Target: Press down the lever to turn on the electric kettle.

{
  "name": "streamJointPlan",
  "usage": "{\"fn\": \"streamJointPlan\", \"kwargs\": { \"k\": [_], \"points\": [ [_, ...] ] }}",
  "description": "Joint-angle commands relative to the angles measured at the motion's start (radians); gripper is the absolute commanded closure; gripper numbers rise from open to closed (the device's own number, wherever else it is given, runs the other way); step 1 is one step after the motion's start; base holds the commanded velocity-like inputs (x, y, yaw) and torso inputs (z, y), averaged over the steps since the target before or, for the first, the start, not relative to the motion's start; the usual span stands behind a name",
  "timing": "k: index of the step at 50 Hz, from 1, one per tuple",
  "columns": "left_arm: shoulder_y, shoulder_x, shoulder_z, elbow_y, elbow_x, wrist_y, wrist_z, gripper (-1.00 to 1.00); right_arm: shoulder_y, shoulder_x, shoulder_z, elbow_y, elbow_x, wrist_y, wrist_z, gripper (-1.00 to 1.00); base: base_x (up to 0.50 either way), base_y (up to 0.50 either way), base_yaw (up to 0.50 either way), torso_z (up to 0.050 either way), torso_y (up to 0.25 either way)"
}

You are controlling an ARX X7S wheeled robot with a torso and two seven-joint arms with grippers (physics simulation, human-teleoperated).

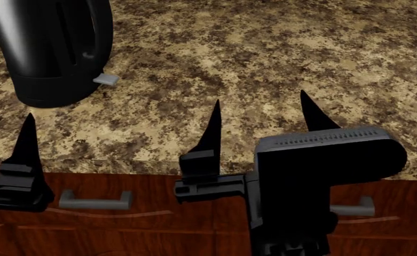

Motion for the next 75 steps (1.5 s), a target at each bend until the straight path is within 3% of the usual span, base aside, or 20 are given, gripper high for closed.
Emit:
{"fn": "streamJointPlan", "kwargs": {
  "k": [1, 11, 31, 41, 70, 75],
  "points": [
    [0.03, -0.001, -0.036, -0.003, -0.024, 0.019, 0.008, -1.0, 0.034, 0.003, -0.007, 0.018, 0.068, 0.008, -0.006, -1.0, 0.5, 0.0, 0.0, 0.0, 0.0],
    [0.057, -0.008, -0.074, 0.02, -0.053, 0.032, 0.01, -1.0, 0.008, 0.031, -0.004, 0.05, 0.096, -0.036, 0.011, -1.0, 0.5, 0.04, 0.0, 0.0, 0.0],
    [0.086, -0.012, -0.086, 0.048, -0.106, 0.032, 0.005, -1.0, -0.022, 0.05, 0.028, 0.113, 0.151, -0.093, 0.024, -1.0, 0.04, 0.49, 0.0, 0.0, 0.0],
    [0.1, -0.021, -0.085, 0.036, -0.116, 0.055, -0.003, -1.0, -0.033, 0.055, 0.049, 0.148, 0.182, -0.129, 0.025, -1.0, 0.39, 0.32, 0.0, 0.0, 0.0],
    [0.144, -0.039, -0.123, 0.043, -0.164, 0.086, -0.02, -1.0, -0.024, 0.086, 0.047, 0.183, 0.217, -0.151, 0.056, -1.0, 0.19, -0.01, 0.0, 0.0, 0.001],
    [0.157, -0.043, -0.126, 0.041, -0.168, 0.098, -0.023, -1.0, 0.047, 0.098, 0.05, 0.2, 0.217, -0.084, 0.069, -1.0, 0.0, 0.0, 0.0, 0.0, 0.0]
  ]
}}
